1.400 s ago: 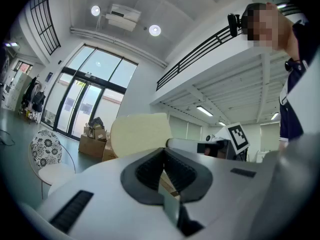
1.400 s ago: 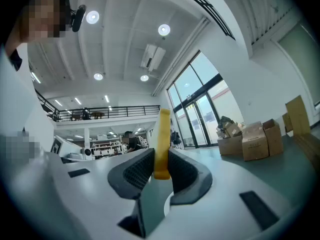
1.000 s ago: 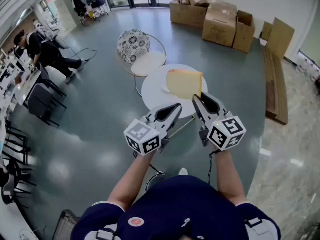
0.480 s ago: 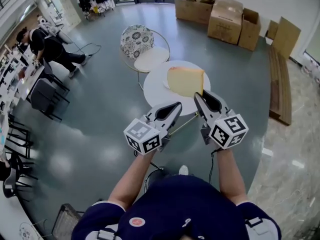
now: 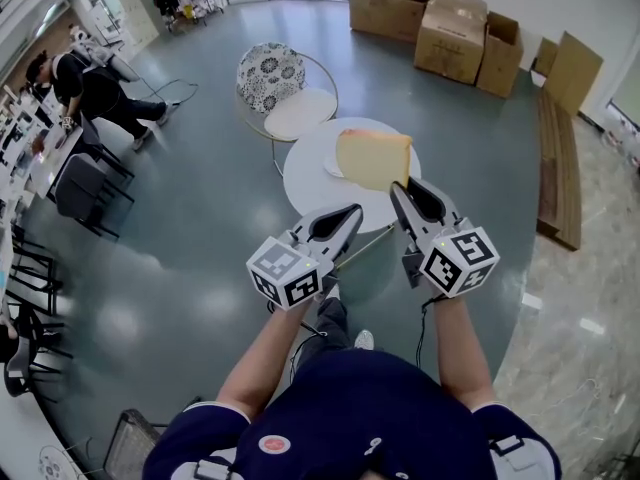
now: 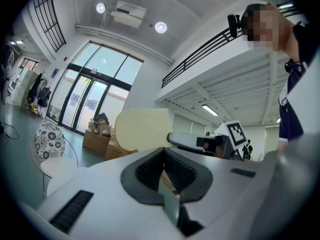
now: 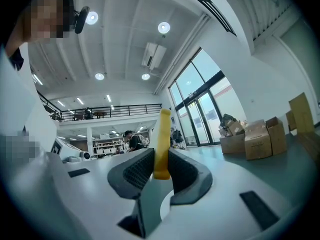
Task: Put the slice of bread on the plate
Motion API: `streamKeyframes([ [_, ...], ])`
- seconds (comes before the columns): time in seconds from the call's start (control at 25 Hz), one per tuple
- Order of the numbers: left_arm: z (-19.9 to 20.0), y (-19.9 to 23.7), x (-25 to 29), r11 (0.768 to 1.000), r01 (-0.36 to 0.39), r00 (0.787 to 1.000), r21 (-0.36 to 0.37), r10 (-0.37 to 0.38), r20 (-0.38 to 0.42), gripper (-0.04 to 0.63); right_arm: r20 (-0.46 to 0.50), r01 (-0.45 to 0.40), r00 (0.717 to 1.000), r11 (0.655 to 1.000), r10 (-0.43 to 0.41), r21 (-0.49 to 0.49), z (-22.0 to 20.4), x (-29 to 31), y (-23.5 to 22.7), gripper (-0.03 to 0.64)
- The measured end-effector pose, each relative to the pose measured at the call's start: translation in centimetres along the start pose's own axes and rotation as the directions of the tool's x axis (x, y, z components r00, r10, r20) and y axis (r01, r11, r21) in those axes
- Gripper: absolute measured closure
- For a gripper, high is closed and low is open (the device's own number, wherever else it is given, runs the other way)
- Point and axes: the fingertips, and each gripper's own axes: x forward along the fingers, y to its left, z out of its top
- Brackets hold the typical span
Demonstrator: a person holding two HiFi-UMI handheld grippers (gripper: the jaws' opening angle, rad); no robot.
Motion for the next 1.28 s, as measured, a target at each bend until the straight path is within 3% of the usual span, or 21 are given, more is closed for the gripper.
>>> streamKeyframes([
  [0.4,-0.2,5.8,2.6,0.999,0.024,1.000,-0.031,-0.024,-0.004,0.589,-0.020,0.036,0.999,0.999,-0.036,0.002,-0.5,4.9,-3.4,0.528],
  [1.28,-0.5,23.1,8.3,0.991,0.055,0.996,-0.120,-0.064,-0.067,0.589,-0.082,0.123,0.990,0.990,-0.117,0.073,-2.8,20.5,-12.0,0.528],
])
